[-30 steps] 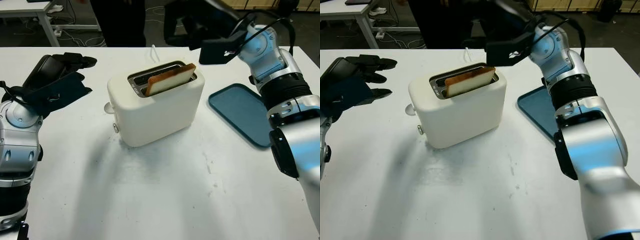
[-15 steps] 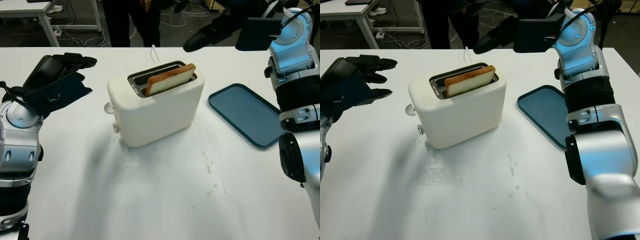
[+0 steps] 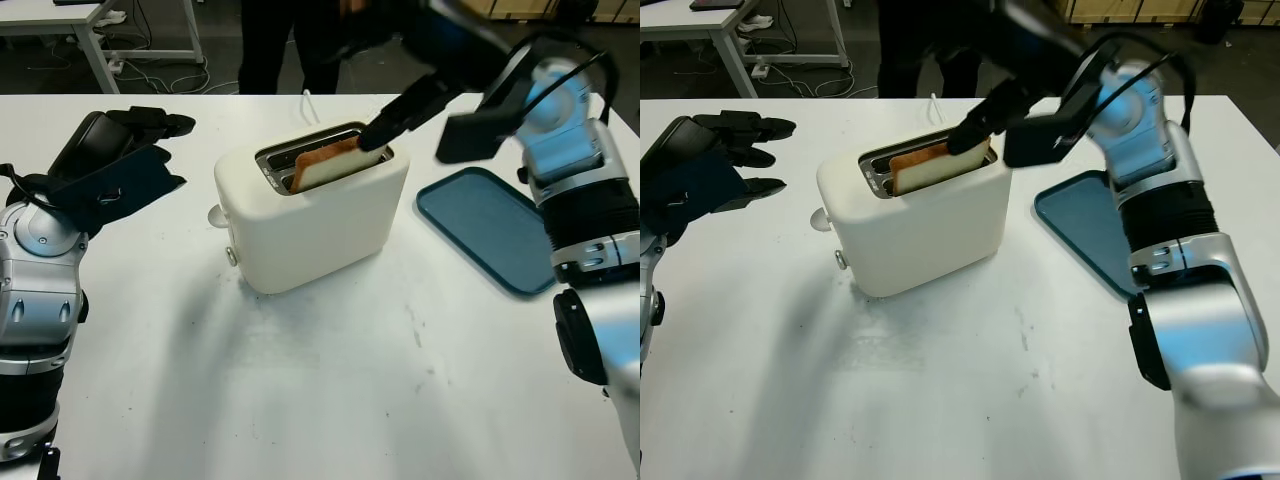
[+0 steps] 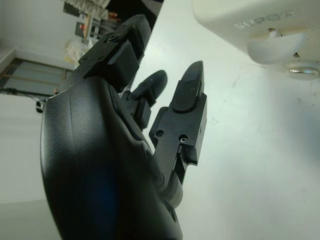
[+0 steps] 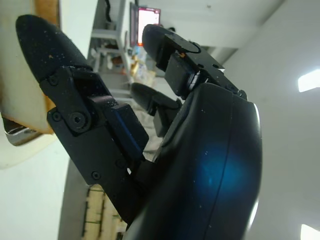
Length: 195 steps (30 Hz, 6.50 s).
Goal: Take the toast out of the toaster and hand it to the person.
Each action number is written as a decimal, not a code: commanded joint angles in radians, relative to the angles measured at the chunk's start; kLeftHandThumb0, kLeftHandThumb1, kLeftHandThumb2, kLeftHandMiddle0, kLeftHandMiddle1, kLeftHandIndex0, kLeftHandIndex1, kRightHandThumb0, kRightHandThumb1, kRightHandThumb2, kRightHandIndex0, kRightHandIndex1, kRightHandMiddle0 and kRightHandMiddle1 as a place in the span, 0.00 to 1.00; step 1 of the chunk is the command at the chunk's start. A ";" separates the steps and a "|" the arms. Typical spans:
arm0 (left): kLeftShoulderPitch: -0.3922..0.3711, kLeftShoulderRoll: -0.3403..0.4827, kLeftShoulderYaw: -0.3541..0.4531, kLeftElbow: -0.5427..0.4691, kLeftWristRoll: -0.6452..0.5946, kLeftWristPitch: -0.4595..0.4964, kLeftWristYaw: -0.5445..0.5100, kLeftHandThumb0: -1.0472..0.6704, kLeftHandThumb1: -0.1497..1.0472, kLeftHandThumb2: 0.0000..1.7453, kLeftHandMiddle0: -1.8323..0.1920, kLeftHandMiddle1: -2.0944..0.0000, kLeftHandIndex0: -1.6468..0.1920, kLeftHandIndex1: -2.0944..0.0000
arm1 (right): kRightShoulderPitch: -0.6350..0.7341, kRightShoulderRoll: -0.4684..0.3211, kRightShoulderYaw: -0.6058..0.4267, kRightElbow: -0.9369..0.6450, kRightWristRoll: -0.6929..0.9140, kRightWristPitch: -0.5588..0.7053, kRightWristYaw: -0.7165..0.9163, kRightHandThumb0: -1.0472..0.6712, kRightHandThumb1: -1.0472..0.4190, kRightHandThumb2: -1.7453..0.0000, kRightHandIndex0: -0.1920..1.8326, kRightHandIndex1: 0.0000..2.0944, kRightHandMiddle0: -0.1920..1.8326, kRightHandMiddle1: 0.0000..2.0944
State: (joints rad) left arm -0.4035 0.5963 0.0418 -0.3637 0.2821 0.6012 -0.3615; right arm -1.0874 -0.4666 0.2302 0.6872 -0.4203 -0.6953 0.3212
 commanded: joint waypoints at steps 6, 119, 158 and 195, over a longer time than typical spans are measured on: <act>0.015 -0.005 0.002 -0.012 0.007 0.014 0.008 0.60 0.89 0.09 0.68 0.72 0.56 1.00 | -0.008 0.008 0.044 0.070 -0.060 -0.025 -0.064 0.07 0.28 1.00 0.37 0.42 0.46 0.19; 0.015 -0.001 0.015 -0.009 -0.005 0.018 0.004 0.59 0.89 0.10 0.70 0.72 0.57 1.00 | -0.199 -0.004 -0.466 0.600 0.461 0.519 -0.176 0.45 0.09 0.65 0.54 0.83 0.34 0.83; 0.032 0.005 0.020 0.006 -0.008 -0.024 0.011 0.61 0.89 0.10 0.70 0.71 0.57 1.00 | -0.086 0.202 -0.525 0.650 0.443 0.618 -0.433 0.41 0.09 0.66 0.48 0.83 0.31 0.83; 0.025 0.013 0.013 -0.015 0.001 0.013 -0.002 0.61 0.89 0.10 0.70 0.72 0.56 1.00 | -0.091 0.197 -0.548 0.649 0.445 0.607 -0.420 0.42 0.09 0.66 0.48 0.83 0.26 0.83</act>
State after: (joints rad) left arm -0.3812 0.5991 0.0502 -0.3768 0.2819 0.6203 -0.3647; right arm -1.1732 -0.2695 -0.3205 1.3329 0.0245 -0.0872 -0.0986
